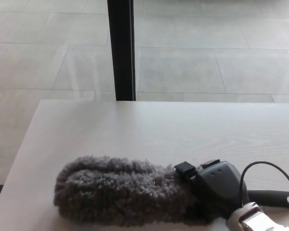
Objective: The robot uses its right hand to pick up the duster kept in the middle of the desk and use it to wipe the desk by swiping its surface twice
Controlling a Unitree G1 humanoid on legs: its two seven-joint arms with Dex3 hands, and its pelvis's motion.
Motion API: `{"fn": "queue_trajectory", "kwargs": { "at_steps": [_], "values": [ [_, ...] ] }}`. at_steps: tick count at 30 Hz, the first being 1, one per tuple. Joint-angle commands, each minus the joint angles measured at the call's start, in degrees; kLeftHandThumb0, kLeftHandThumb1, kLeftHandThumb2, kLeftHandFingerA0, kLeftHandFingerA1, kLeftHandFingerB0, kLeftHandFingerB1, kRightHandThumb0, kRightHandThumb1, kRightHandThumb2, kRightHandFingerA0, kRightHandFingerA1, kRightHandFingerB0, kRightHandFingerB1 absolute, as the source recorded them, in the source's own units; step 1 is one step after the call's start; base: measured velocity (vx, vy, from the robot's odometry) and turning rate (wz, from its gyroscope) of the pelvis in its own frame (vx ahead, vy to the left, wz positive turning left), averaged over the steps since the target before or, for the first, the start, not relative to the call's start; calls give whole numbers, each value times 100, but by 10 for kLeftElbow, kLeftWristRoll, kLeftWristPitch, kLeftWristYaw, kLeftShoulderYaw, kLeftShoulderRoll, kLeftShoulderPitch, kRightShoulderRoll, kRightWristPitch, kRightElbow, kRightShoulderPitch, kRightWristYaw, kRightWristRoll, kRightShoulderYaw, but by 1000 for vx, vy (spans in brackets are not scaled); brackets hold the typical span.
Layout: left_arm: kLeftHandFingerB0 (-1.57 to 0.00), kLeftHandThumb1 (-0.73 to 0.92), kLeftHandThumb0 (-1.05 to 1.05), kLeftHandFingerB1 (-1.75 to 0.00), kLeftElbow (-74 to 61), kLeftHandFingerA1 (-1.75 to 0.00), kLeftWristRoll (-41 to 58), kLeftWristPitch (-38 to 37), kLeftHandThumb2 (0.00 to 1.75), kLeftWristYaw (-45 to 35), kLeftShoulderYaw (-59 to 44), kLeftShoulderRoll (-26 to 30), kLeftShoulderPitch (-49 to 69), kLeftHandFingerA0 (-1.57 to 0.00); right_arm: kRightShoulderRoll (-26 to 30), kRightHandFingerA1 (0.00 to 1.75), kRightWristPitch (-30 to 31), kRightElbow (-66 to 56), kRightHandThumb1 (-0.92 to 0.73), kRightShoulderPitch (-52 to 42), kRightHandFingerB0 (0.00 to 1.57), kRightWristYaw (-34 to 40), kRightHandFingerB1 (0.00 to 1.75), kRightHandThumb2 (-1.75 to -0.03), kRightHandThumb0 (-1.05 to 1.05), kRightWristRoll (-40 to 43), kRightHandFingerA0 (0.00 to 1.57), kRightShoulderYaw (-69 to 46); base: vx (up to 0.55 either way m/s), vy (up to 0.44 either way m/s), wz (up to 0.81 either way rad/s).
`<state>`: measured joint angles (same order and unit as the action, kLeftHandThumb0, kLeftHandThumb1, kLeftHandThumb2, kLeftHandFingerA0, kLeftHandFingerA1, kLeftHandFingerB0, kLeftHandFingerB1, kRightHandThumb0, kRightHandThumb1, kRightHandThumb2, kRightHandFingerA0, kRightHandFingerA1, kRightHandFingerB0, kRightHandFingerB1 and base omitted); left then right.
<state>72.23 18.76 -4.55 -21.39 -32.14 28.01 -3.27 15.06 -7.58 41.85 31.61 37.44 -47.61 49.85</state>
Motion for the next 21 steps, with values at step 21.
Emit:
{"fn": "queue_trajectory", "kwargs": {
  "at_steps": [21],
  "values": [
    [-50, 74, -46, -49, 4, -57, 3, -4, 62, -10, -4, 16, 14, -62, 42, 175, -31, -20, -73, -17, 75, -70, 109, -78, -35, -27, 89, -75, 0, 0, 0]
  ]
}}
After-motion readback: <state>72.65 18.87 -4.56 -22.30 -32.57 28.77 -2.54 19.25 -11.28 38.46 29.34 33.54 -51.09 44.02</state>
